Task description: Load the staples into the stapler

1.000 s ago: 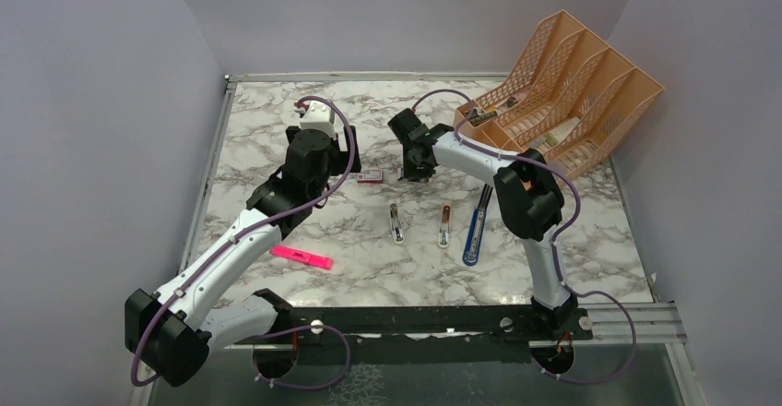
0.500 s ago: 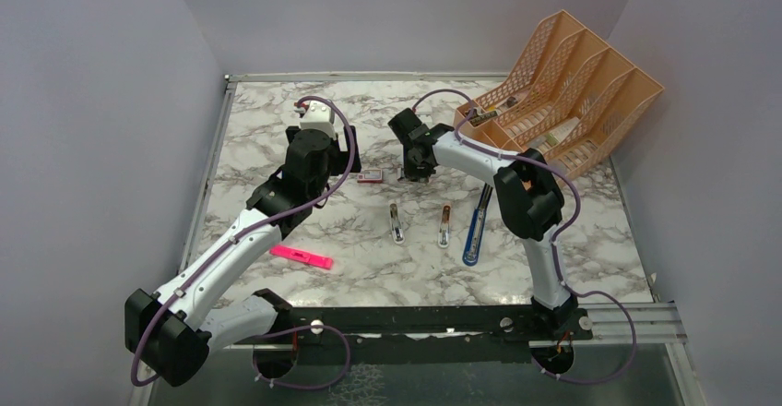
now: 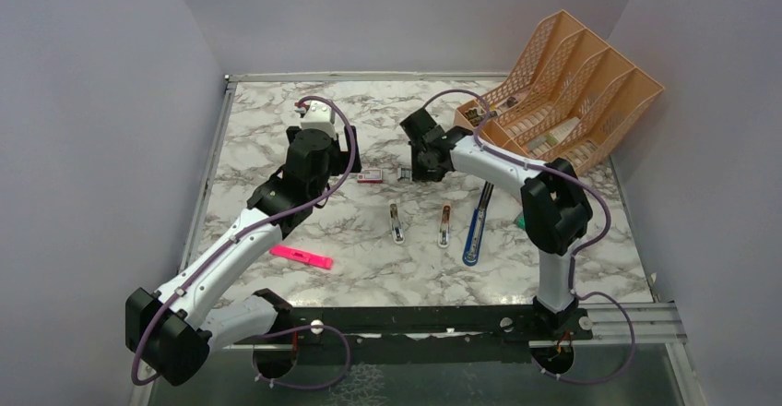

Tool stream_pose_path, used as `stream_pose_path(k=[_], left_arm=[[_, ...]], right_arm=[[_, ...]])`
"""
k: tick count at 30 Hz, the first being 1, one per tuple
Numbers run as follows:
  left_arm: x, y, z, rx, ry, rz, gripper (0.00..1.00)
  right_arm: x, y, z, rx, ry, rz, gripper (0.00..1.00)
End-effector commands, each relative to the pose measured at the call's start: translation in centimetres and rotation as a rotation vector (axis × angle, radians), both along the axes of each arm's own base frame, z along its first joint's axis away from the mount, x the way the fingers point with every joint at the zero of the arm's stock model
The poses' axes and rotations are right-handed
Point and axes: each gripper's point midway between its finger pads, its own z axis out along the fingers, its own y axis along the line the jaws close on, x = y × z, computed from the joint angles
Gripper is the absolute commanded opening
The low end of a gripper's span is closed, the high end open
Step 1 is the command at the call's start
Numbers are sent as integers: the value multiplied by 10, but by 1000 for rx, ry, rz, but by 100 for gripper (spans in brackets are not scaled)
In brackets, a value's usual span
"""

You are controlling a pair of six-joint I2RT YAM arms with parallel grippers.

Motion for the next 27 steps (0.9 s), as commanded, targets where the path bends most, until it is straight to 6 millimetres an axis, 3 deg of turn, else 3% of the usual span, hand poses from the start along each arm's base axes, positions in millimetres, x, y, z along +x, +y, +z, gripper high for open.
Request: stream_pose_path(k=[1, 7, 15, 20, 27], left_arm=[[2, 7, 1, 4, -5, 32, 89], [2, 7, -1, 7, -3, 35, 89], [3, 9, -2, 21, -2, 44, 89], [3, 8, -3, 21, 2, 37, 89], [3, 6, -3, 16, 5, 31, 89]], right_arm=[[-21, 2, 9, 61, 26, 44, 22], [-61, 5, 3, 81, 78, 101, 23], [-106, 9, -24, 31, 162, 148, 24], [-114, 3, -36, -29, 185, 152, 26], [-105, 4, -38, -71, 172, 163, 35]])
